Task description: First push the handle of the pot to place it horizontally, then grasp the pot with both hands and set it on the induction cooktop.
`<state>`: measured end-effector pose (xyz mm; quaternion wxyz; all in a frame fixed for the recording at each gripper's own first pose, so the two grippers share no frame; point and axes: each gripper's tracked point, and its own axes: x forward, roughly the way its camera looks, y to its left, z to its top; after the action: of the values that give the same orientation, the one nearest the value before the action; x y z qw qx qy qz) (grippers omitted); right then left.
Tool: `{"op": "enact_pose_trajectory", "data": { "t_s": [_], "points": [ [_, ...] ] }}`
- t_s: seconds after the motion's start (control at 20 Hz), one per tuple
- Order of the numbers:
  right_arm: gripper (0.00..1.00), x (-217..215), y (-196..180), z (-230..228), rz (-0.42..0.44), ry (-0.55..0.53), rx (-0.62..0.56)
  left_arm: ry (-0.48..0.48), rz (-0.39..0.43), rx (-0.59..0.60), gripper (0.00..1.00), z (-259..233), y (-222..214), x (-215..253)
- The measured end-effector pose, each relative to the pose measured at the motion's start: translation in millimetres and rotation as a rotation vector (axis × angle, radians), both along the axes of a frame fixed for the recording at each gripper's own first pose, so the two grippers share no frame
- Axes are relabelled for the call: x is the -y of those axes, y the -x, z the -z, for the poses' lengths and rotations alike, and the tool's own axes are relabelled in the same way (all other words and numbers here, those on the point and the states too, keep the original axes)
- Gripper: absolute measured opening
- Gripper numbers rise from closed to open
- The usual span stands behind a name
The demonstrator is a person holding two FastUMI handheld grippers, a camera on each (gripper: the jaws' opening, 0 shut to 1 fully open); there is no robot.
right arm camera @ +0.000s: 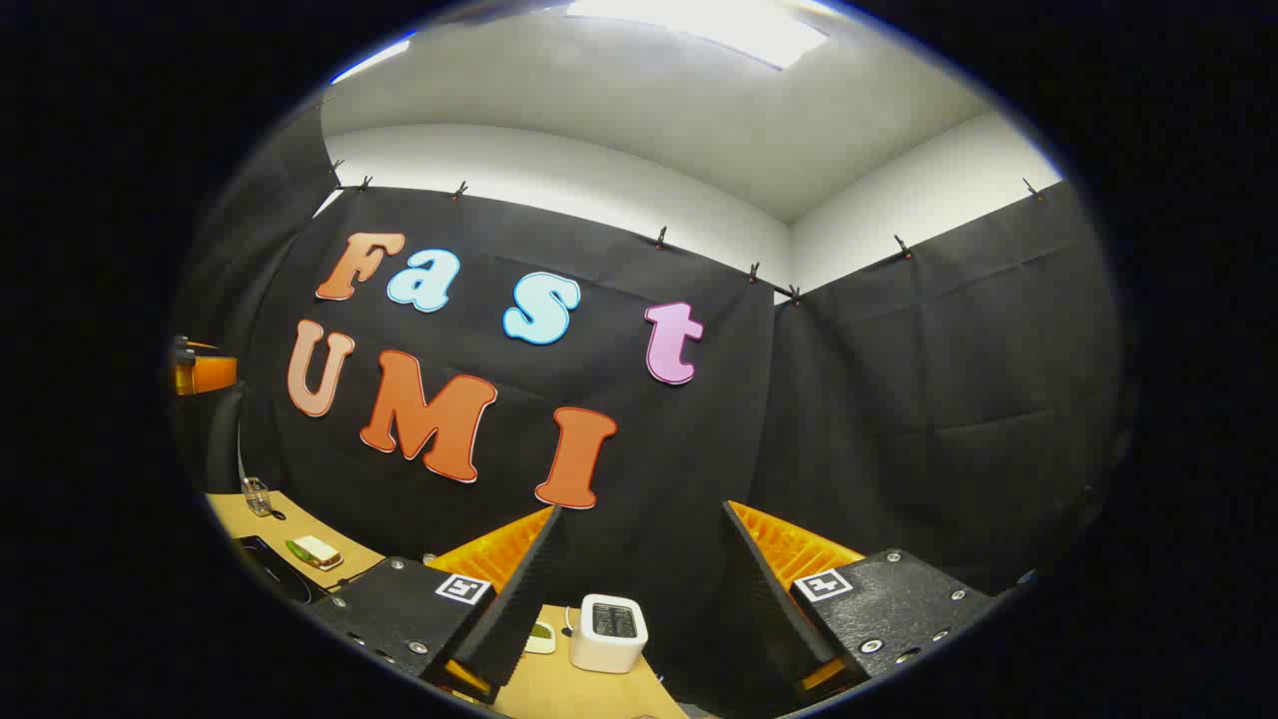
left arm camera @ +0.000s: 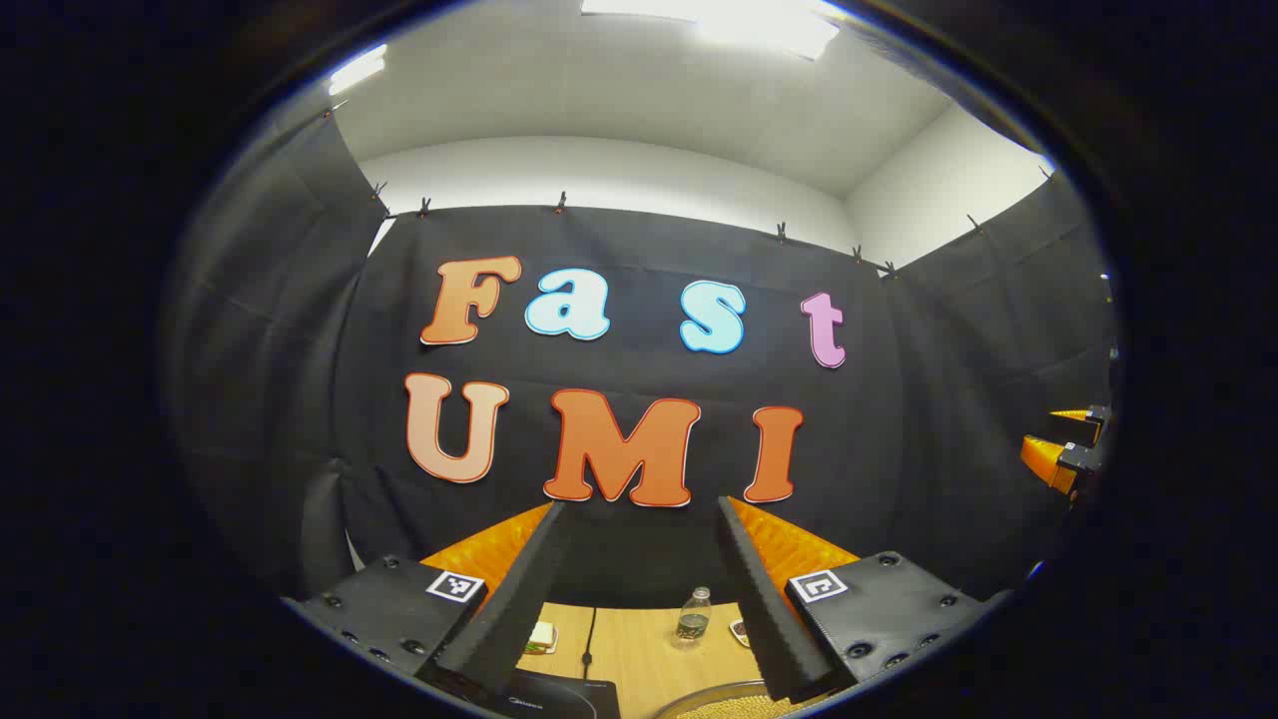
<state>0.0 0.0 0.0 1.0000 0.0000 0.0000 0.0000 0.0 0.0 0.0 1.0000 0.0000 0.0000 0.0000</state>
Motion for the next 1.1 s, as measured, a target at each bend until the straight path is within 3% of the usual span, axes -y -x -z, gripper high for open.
{"op": "enact_pose_trajectory", "data": {
  "t_s": [0.35, 0.8, 1.1],
  "points": [
    [0.95, 43.1, 10.8, 7.2, 0.059, -0.016, -0.013, -0.026, 0.040, 0.020, 0.96, -6.1, -4.6, 34.4],
    [0.95, 49.7, 11.3, 5.2, 0.074, -0.043, -0.001, -0.054, 0.063, 0.090, 0.97, -21.0, -1.2, 51.0],
    [0.95, 53.1, 10.8, 13.0, 0.070, -0.058, -0.012, -0.043, 0.080, 0.034, 0.97, 0.6, 0.7, 62.7]
  ]
}}
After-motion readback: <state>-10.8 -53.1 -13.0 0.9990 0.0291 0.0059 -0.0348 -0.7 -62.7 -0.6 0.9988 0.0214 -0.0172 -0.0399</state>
